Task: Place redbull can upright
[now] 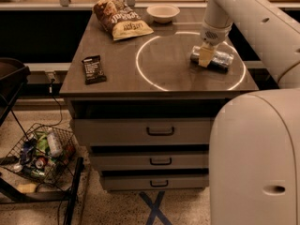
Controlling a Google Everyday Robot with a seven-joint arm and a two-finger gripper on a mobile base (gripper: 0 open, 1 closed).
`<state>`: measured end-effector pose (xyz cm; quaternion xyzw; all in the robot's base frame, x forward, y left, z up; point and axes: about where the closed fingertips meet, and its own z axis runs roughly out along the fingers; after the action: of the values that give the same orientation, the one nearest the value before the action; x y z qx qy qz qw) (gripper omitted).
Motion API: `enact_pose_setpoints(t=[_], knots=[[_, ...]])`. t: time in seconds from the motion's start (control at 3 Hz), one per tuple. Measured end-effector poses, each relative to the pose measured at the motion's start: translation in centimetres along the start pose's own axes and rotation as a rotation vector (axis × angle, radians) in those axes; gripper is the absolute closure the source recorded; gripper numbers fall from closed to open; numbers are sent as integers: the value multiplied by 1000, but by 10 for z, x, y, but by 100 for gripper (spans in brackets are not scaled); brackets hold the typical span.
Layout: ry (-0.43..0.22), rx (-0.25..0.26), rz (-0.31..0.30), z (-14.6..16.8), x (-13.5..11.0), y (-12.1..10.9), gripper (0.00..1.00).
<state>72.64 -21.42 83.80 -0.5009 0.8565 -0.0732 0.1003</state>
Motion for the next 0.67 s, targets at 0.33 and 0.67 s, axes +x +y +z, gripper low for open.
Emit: enact_pose_setpoints(t=[0.33,0.67], knots=[[-13,0,11,-8,3,-1,100],[-47,1,41,-26,12,-3,100]])
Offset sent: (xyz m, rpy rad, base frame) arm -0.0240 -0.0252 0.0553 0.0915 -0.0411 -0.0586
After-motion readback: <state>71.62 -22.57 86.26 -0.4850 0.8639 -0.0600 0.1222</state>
